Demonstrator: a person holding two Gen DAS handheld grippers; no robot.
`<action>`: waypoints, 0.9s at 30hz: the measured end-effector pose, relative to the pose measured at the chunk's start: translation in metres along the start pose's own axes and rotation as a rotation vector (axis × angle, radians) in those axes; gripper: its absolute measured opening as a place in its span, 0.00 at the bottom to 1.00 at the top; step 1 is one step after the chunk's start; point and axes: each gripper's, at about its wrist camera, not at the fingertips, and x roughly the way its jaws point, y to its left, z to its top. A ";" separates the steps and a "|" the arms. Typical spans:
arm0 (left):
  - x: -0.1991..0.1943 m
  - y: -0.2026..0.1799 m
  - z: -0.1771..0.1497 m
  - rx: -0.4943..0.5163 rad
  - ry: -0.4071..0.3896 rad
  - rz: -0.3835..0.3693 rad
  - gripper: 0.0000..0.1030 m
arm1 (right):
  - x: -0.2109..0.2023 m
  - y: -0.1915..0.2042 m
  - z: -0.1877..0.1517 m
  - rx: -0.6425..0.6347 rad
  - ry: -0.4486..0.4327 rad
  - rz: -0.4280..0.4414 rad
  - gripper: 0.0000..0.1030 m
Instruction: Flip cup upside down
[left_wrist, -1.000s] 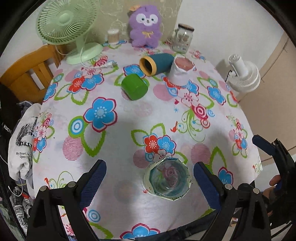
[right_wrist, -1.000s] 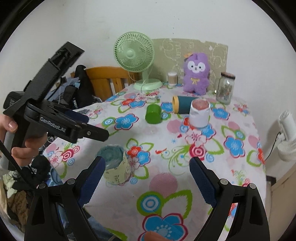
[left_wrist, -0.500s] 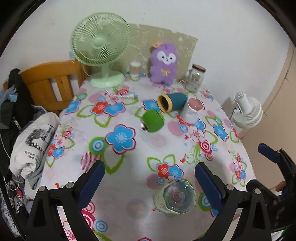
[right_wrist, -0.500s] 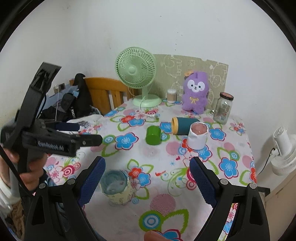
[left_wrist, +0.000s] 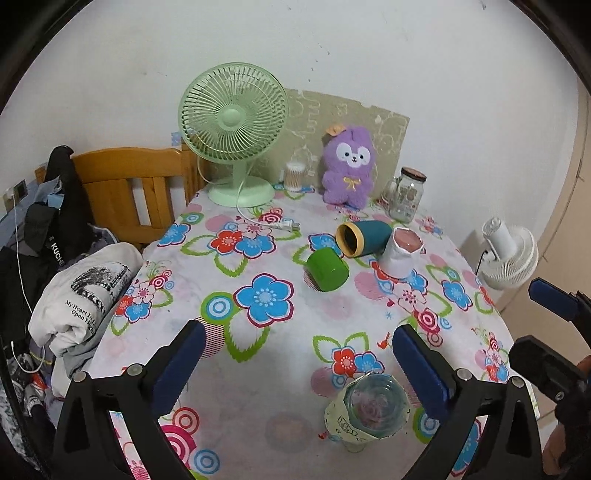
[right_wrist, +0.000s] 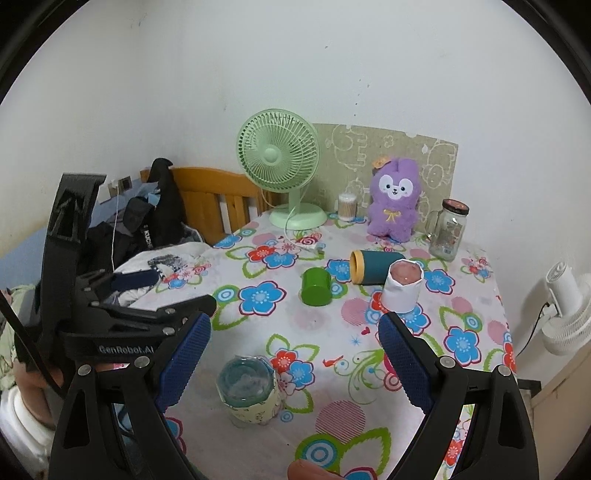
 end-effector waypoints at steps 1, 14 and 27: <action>0.000 0.000 -0.001 -0.002 -0.004 0.001 0.99 | -0.001 0.000 -0.001 0.000 -0.008 -0.008 0.91; 0.001 -0.005 -0.023 0.000 -0.085 0.062 1.00 | 0.007 0.006 -0.015 0.028 -0.009 0.006 0.96; 0.002 -0.001 -0.022 0.000 -0.098 0.077 1.00 | 0.022 0.000 -0.022 0.057 0.050 -0.012 0.96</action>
